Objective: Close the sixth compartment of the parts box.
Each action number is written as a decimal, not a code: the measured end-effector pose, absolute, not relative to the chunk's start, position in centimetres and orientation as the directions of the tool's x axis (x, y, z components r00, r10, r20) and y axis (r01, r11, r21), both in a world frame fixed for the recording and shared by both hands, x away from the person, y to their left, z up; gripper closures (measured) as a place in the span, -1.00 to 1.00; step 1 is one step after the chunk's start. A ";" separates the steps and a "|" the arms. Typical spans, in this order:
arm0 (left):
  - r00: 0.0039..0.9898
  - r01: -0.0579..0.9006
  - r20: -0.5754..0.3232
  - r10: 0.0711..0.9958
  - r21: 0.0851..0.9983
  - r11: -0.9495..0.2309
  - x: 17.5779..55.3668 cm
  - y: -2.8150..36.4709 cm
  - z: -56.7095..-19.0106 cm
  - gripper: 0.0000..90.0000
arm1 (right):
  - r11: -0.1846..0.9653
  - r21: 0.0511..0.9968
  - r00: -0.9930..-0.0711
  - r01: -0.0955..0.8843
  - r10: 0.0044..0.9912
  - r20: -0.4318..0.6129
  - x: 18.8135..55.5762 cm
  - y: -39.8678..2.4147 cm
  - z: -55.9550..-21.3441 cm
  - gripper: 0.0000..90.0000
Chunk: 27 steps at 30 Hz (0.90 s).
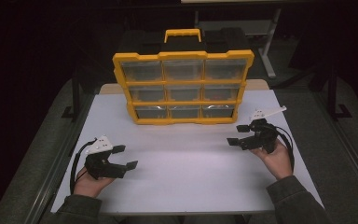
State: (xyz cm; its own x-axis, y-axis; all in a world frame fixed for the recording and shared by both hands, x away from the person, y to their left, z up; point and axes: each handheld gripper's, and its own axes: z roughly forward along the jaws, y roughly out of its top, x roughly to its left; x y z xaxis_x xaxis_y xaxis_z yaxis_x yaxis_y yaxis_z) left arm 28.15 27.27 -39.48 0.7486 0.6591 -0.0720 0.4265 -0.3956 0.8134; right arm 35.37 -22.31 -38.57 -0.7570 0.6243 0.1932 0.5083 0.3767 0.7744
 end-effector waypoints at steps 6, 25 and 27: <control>0.745 0.434 -0.075 0.663 0.809 -0.396 27.7 27.3 -39.6 -0.58 | 0.391 0.771 -0.758 0.502 0.629 0.175 34.3 -22.3 -39.0 -0.52; 0.735 0.450 -0.086 0.673 0.804 -0.388 26.2 27.8 -40.8 -0.58 | 0.371 0.767 -0.726 0.524 0.666 0.174 31.6 -23.8 -40.8 -0.66; 0.733 0.455 -0.089 0.674 0.801 -0.389 25.9 27.9 -40.9 -0.58 | 0.360 0.774 -0.724 0.520 0.667 0.177 31.4 -23.8 -41.0 -0.65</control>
State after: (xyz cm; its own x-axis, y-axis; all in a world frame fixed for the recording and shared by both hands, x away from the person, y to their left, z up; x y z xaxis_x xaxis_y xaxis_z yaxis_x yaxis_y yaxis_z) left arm 25.91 27.88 -40.89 0.7335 0.6739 -0.0888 0.4547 -0.3894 0.8010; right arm 31.42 -23.83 -40.95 -0.7241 0.6667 0.1766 0.5205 0.3603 0.7741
